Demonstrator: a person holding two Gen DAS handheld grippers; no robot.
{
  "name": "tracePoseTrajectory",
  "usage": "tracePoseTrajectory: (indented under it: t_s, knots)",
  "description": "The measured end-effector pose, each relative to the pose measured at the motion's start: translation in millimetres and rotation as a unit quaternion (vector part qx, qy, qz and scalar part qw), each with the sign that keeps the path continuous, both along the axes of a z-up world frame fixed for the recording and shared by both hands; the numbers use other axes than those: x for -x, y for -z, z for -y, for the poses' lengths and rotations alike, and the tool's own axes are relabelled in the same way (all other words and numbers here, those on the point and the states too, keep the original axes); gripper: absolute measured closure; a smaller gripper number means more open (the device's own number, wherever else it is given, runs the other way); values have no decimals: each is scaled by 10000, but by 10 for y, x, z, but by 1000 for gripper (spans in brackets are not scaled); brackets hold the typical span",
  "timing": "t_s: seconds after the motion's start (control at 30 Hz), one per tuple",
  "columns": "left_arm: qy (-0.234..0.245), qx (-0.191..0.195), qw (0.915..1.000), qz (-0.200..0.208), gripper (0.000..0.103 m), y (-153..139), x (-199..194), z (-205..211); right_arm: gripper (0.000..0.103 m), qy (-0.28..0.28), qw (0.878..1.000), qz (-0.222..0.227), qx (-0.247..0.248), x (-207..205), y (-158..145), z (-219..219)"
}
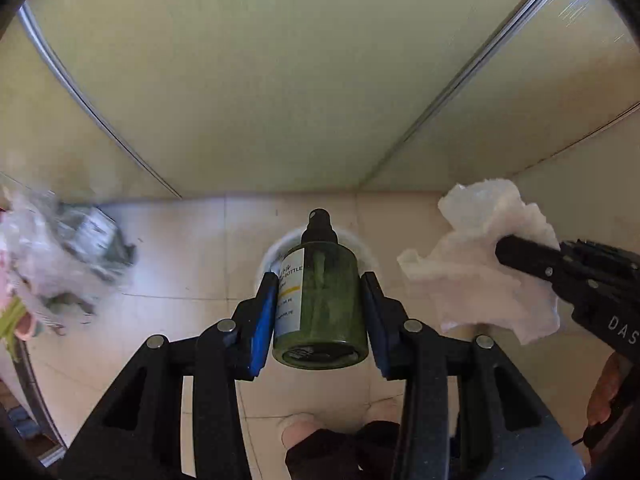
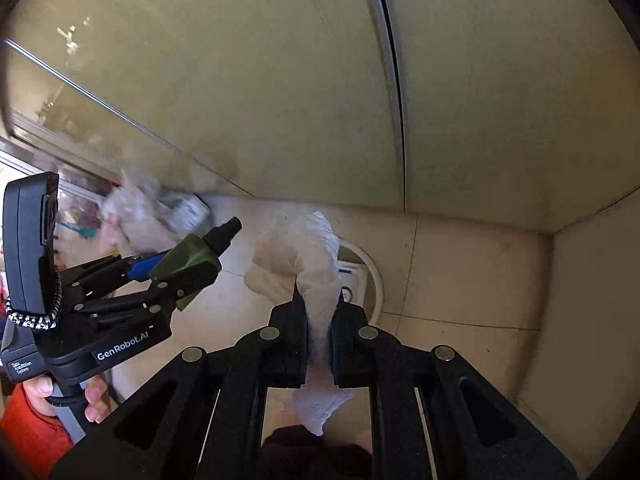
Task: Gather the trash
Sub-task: 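Carry the spray bottle and tissue down toward the floor bin, then open both tools to drop the bottle and tissue into the bin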
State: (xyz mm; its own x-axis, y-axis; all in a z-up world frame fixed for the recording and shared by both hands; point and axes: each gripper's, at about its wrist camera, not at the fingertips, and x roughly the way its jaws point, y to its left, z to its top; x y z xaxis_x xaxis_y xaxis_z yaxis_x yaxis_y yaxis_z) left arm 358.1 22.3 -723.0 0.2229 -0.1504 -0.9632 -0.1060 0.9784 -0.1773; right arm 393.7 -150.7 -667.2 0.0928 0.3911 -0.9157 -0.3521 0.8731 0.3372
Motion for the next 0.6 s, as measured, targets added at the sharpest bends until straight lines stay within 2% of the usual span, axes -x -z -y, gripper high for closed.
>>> tracePoseTrajectory:
  t_s: [0.1, 0.2, 0.3, 0.47, 0.6]
  knots:
    - [26, 99, 9995, -282, 62, 655, -60, -32, 95, -93, 9998, -107, 135, -60, 559, -24]
    - [9, 84, 9990, -441, 62, 1143, -112, -54, 95, -174, 9989, -400, 168, -101, 1100, -69]
    - [-10, 37, 9985, -540, 62, 1488, -123, -77, 95, -284, 9971, -632, 308, -109, 1454, -169]
    - [2, -23, 9985, -555, 62, 1762, -126, -83, 95, -491, 9948, -789, 405, -104, 1714, -312]
    - [-12, 206, 9979, -610, 62, 1820, -142, -76, 93, -567, 9936, -902, 373, -57, 1806, -327]
